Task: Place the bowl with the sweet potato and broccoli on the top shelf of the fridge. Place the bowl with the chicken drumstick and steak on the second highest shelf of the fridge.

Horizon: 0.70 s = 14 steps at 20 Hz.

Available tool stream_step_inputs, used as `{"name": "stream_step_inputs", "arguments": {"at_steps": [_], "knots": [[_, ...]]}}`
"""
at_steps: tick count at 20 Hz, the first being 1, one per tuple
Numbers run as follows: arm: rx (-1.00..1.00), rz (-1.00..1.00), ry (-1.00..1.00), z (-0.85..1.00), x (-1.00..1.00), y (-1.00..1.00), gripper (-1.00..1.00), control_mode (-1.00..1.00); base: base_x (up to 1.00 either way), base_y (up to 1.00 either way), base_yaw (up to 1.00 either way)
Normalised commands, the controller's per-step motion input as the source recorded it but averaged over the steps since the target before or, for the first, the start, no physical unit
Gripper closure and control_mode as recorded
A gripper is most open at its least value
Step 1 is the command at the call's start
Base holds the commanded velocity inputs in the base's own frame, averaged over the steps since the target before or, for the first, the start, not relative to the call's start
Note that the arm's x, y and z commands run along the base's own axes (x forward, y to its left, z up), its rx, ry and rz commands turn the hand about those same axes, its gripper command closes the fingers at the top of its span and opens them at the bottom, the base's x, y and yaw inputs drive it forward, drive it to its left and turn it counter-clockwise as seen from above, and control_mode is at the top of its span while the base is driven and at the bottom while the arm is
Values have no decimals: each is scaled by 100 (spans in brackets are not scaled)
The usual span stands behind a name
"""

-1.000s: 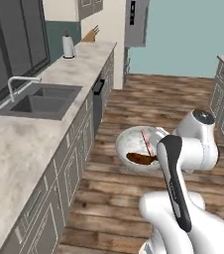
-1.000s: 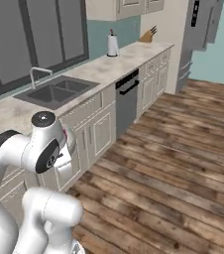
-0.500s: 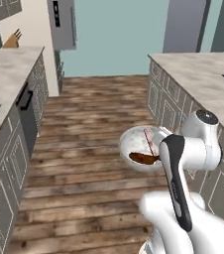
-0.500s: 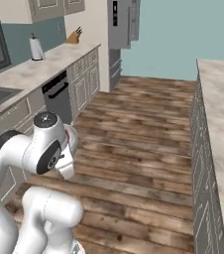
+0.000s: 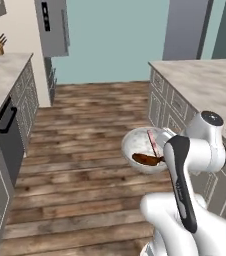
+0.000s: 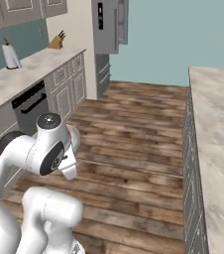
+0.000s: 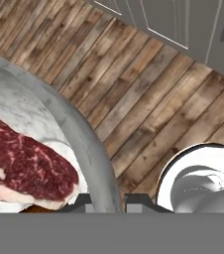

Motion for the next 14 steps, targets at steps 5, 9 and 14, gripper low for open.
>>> {"name": "stream_step_inputs", "arguments": {"at_steps": [5,9,14], "knots": [[0,0,0,0,0,0,100,100,100,-1,-3],[0,0,0,0,0,0,100,100,100,-2,-2],[0,0,0,0,0,0,100,100,100,-13,0]]}}
